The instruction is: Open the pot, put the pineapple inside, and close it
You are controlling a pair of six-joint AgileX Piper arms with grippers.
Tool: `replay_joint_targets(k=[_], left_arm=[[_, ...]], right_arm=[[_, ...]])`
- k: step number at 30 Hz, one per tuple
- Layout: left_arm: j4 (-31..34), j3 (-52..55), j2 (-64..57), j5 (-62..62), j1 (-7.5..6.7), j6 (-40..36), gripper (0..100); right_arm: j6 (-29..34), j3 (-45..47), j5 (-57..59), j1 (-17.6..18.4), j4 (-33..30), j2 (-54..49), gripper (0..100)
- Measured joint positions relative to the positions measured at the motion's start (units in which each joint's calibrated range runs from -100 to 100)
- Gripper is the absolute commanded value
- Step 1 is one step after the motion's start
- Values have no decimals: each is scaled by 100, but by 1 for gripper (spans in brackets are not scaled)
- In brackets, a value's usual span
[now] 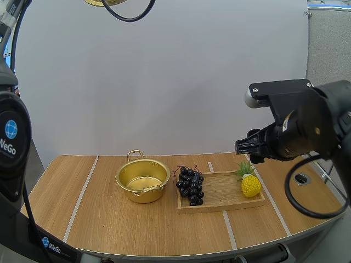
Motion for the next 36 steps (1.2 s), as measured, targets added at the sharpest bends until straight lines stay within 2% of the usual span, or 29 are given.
replay_joint_targets(k=[1, 2, 4, 8, 15, 19, 23, 32, 36], left_arm=[[0, 0, 0, -34, 0, 0, 0], [0, 0, 0, -56, 0, 0, 0], [0, 0, 0, -56, 0, 0, 0], [0, 0, 0, -56, 0, 0, 0], [0, -6, 0, -56, 0, 0, 0], [0, -6, 0, -56, 0, 0, 0], [0, -6, 0, -56, 0, 0, 0], [0, -6, 0, -56, 0, 0, 0], [0, -6, 0, -56, 0, 0, 0]], right_arm=[[643, 0, 0, 0, -907, 260, 100], [909, 0, 0, 0, -1143, 743, 100], [1011, 0, -328, 0, -1184, 1451, 100], [1092, 0, -772, 0, -1184, 2239, 100], [1145, 0, -1450, -44, -1184, 3200, 100], [1104, 0, -1790, -238, -1145, 3505, 100], [669, 0, -2032, -594, -696, 3734, 100], [-1010, -267, -2251, -1541, 743, 4536, 100], [-1499, -587, -2160, -1710, 1086, 5060, 100]])
